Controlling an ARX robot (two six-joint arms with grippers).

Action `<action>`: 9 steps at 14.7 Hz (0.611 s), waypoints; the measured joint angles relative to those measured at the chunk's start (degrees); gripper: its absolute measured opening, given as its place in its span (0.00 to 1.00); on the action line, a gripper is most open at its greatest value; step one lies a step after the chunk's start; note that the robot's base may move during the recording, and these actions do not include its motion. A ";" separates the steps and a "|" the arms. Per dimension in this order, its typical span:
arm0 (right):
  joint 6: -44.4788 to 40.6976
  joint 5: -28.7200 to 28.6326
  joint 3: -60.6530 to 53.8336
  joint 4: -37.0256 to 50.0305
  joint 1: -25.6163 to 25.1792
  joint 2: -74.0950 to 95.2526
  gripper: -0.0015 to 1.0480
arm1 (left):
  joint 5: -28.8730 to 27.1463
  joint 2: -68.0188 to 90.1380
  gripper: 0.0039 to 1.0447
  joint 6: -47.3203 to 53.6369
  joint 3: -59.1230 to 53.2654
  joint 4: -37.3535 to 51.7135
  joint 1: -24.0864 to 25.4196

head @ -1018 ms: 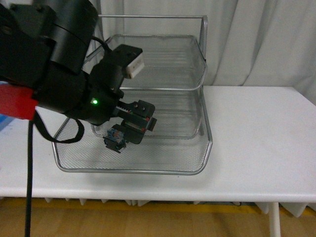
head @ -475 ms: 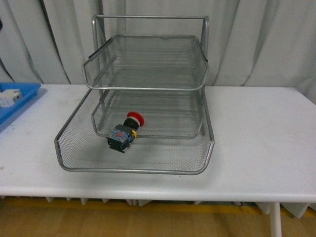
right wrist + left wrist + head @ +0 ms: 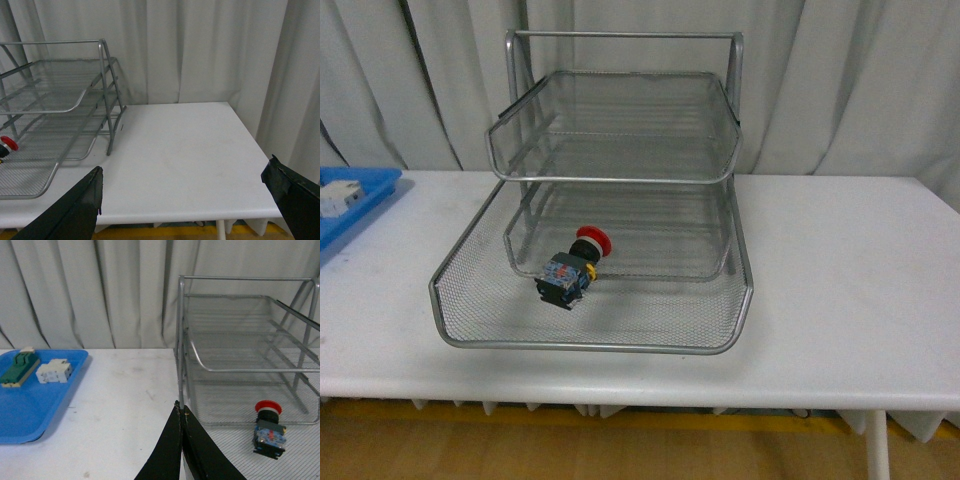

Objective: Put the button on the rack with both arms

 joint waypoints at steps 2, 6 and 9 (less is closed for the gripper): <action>0.00 0.00 0.00 0.00 0.00 0.00 0.94 | 0.09 -3.78 0.01 -0.09 -1.77 -0.83 2.32; 0.00 0.00 0.00 -0.02 0.00 -0.02 0.94 | 0.79 -18.51 0.01 -0.07 -9.84 -7.69 1.84; 0.02 0.00 0.00 0.00 0.00 -0.02 0.94 | 0.79 -35.60 0.01 -0.07 -10.10 -23.30 1.84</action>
